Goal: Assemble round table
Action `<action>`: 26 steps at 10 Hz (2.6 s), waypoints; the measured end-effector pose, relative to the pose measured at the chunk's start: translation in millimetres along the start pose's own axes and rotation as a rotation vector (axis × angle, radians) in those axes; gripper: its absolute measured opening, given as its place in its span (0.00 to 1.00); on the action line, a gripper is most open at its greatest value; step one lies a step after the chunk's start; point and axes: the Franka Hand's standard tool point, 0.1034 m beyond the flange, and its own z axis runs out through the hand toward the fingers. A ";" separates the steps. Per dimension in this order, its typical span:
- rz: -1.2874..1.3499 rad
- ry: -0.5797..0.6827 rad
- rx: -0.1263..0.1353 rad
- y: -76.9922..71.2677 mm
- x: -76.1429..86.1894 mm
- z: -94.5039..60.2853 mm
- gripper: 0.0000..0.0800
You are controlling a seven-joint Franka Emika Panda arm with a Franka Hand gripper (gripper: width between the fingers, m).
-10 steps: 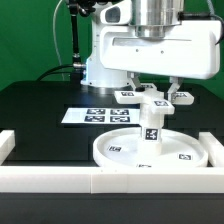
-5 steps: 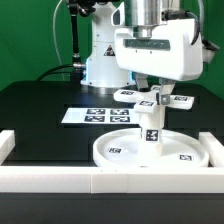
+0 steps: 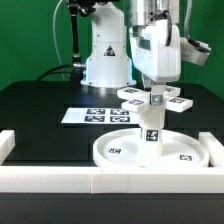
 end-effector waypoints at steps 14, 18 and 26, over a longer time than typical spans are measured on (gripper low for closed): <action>-0.458 -0.056 0.011 -6.4 -11.1 -21.9 0.81; -0.814 -0.055 0.016 -10.7 -16.3 -23.8 0.81; -1.667 -0.068 -0.032 -14.9 -7.4 -23.2 0.81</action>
Offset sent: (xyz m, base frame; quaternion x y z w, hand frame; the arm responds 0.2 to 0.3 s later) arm 0.0000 0.0000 0.0000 0.0000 0.0000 0.0000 1.0000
